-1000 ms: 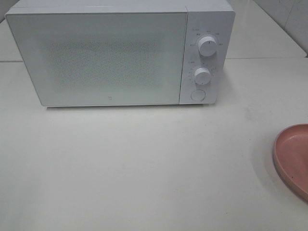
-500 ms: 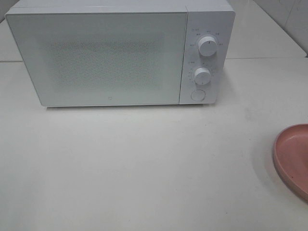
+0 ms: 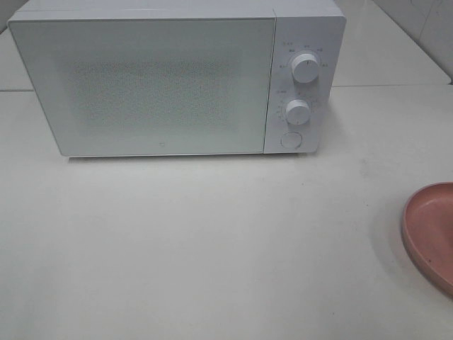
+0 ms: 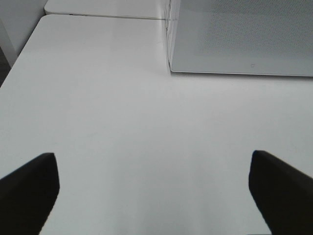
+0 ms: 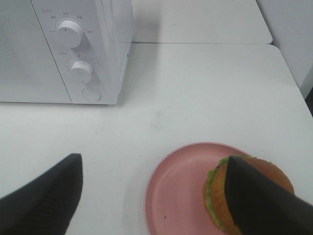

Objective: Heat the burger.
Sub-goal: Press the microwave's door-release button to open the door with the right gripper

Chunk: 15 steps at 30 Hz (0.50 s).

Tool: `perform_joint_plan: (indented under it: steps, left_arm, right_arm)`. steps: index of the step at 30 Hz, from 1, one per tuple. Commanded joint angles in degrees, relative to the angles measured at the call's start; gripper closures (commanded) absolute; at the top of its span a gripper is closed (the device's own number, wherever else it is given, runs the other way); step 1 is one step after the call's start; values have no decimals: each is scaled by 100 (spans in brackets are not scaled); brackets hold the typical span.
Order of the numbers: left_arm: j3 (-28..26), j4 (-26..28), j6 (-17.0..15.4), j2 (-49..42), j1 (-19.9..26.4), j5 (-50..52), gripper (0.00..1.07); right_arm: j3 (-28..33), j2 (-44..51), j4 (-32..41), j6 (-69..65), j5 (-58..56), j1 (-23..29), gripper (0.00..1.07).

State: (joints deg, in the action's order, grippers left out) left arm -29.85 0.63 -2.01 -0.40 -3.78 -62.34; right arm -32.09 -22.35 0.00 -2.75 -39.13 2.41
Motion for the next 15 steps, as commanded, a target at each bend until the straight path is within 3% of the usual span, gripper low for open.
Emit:
perform_joint_plan:
  steps: [1, 15]
  left_arm:
    - [17, 57, 6, -132, 11, 97, 9]
    - [17, 57, 6, -132, 11, 97, 9]
  right_arm:
    - [-34, -195, 40, 46, 338, -34, 31]
    - [-34, -1501, 40, 46, 1553, -34, 31]
